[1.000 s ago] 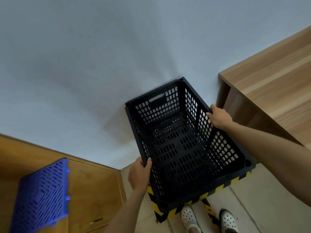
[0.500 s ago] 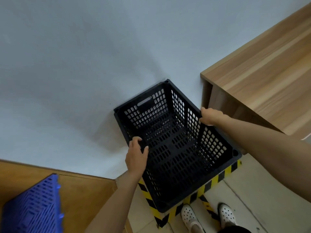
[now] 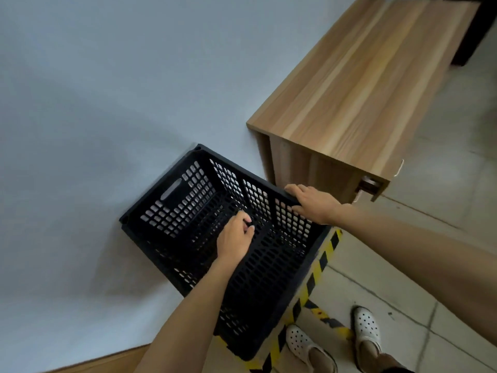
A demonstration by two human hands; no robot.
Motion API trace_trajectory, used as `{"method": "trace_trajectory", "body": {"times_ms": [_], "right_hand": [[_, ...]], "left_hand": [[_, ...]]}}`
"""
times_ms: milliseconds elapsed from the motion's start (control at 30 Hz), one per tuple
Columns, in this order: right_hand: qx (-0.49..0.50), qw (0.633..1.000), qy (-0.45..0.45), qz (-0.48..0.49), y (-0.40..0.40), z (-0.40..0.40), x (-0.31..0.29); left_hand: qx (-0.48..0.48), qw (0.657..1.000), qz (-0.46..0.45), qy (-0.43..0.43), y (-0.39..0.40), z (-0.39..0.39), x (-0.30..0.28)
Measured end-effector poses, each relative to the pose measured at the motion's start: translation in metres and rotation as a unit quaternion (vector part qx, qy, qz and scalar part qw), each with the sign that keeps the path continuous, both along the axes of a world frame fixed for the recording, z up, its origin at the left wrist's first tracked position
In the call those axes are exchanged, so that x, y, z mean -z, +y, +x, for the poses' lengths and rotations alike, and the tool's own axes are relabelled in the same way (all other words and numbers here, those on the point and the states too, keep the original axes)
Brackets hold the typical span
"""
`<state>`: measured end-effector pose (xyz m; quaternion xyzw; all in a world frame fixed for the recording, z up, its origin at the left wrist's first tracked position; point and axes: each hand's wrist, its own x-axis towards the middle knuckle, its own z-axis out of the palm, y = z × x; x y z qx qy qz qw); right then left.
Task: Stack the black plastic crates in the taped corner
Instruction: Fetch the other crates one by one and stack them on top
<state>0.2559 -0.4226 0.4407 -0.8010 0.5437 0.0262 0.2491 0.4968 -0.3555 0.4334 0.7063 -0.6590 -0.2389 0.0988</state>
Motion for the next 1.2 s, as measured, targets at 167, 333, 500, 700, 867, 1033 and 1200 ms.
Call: {"method": "trace_trajectory", "body": {"times_ms": [167,333,500,700,867,1033,1200], "right_hand": [[0.079,0.994,0.014,0.074,0.031,-0.074,0.001],[0.142,0.966,0.105,0.191,0.080,-0.158,-0.004],[0.225,0.955,0.078,0.176,0.153,-0.251,-0.010],[0.295,0.937,0.049,0.183,0.264,-0.359,-0.013],[0.358,0.913,0.033,0.194,0.376,-0.439,-0.009],[0.465,0.864,0.027,0.191,0.502,-0.509,-0.020],[0.586,0.787,-0.001,0.192,0.631,-0.550,-0.019]], "left_hand": [[0.096,0.995,-0.033,0.014,-0.023,-0.072,-0.021],[0.179,0.982,-0.063,-0.006,-0.033,-0.144,-0.042],[0.276,0.960,-0.048,-0.006,-0.014,-0.245,-0.055],[0.396,0.914,0.083,-0.007,0.069,-0.393,-0.061],[0.501,0.853,0.139,-0.035,0.153,-0.497,-0.058],[0.599,0.776,0.178,-0.090,0.228,-0.596,-0.065],[0.696,0.690,0.147,-0.136,0.310,-0.698,-0.065]]}}
